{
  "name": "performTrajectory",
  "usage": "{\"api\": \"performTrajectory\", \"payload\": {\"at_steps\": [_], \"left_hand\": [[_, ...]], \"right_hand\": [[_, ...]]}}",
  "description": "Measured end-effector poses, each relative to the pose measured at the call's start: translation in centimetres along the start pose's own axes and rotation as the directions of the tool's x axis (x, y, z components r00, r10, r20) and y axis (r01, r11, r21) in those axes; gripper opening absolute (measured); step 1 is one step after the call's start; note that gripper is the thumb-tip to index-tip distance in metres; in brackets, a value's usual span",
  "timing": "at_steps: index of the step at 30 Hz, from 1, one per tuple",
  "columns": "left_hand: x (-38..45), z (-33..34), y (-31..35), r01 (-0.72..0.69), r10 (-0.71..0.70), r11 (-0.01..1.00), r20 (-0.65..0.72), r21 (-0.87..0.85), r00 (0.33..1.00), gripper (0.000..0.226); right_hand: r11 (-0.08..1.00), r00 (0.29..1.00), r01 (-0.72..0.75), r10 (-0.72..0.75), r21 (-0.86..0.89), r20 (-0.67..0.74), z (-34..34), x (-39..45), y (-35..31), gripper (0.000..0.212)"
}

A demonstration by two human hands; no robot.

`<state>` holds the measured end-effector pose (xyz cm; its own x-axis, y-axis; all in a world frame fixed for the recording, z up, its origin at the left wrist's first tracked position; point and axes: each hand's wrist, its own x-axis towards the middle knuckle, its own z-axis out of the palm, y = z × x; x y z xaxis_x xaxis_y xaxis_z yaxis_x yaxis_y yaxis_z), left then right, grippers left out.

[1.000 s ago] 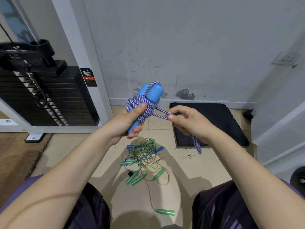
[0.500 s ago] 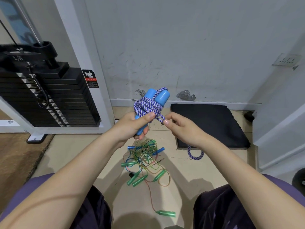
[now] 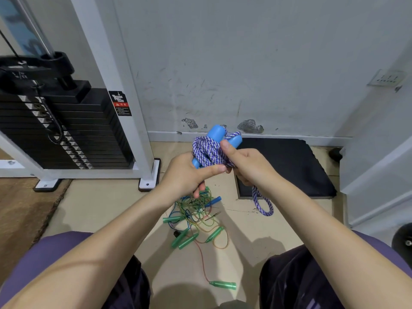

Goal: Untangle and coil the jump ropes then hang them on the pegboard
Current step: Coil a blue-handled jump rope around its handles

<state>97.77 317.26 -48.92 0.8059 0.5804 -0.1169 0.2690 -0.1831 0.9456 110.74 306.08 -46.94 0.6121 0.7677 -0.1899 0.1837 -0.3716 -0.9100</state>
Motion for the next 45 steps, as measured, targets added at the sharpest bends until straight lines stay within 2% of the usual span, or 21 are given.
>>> {"api": "performTrajectory", "payload": {"at_steps": [3,6,12,14,16,20,23,33,38,41,45], "left_hand": [[-0.5,0.4,0.3,-0.017,0.017,1.000,0.043,0.016,0.999,0.018],[-0.7,0.0,0.7,0.004,-0.003,1.000,0.090,-0.017,0.996,0.014],[-0.9,-0.2,0.8,0.042,-0.036,0.998,0.123,-0.047,0.992,0.031],[-0.6,-0.2,0.9,0.056,-0.050,0.995,0.068,-0.082,0.996,0.030],[-0.2,-0.8,1.1,0.057,-0.067,0.981,-0.046,-0.183,0.997,0.032],[0.2,-1.7,1.3,0.009,-0.046,0.971,-0.146,-0.239,0.988,0.029],[0.1,-1.6,1.1,0.005,-0.048,0.968,-0.168,-0.250,0.985,0.029],[-0.3,-1.4,1.5,0.007,-0.071,0.953,-0.204,-0.303,0.976,0.032],[-0.1,-2.0,1.2,0.025,-0.090,0.972,-0.270,-0.233,0.959,0.035],[0.2,-1.9,0.6,0.044,-0.092,0.984,-0.279,-0.172,0.956,0.037],[0.6,-2.1,-0.2,0.145,-0.155,0.987,-0.167,-0.070,0.974,0.041]], "right_hand": [[0.998,0.998,-0.032,0.035,0.054,-0.046,0.1,0.0,0.2,0.059],[0.993,0.999,0.007,-0.003,0.116,-0.040,0.2,-0.1,0.5,0.058],[0.988,0.999,0.027,-0.022,0.152,-0.038,0.6,0.1,0.7,0.056],[0.985,0.999,0.055,-0.054,0.161,-0.010,0.6,0.3,0.8,0.054],[0.978,0.994,0.085,-0.098,0.193,0.055,0.5,0.5,1.0,0.047],[0.988,0.984,0.147,-0.151,0.044,0.095,-0.1,1.1,1.7,0.031],[0.989,0.984,0.122,-0.131,0.081,0.116,-0.4,1.1,1.8,0.031],[0.995,0.992,0.091,-0.087,-0.040,0.092,0.4,1.2,2.7,0.034],[0.966,0.982,0.191,-0.188,-0.173,0.035,0.3,0.7,1.8,0.045],[0.942,0.965,0.261,-0.253,-0.210,0.061,0.2,0.3,1.3,0.051],[0.878,0.925,0.379,-0.350,-0.293,0.147,-1.1,-0.1,0.6,0.035]]}}
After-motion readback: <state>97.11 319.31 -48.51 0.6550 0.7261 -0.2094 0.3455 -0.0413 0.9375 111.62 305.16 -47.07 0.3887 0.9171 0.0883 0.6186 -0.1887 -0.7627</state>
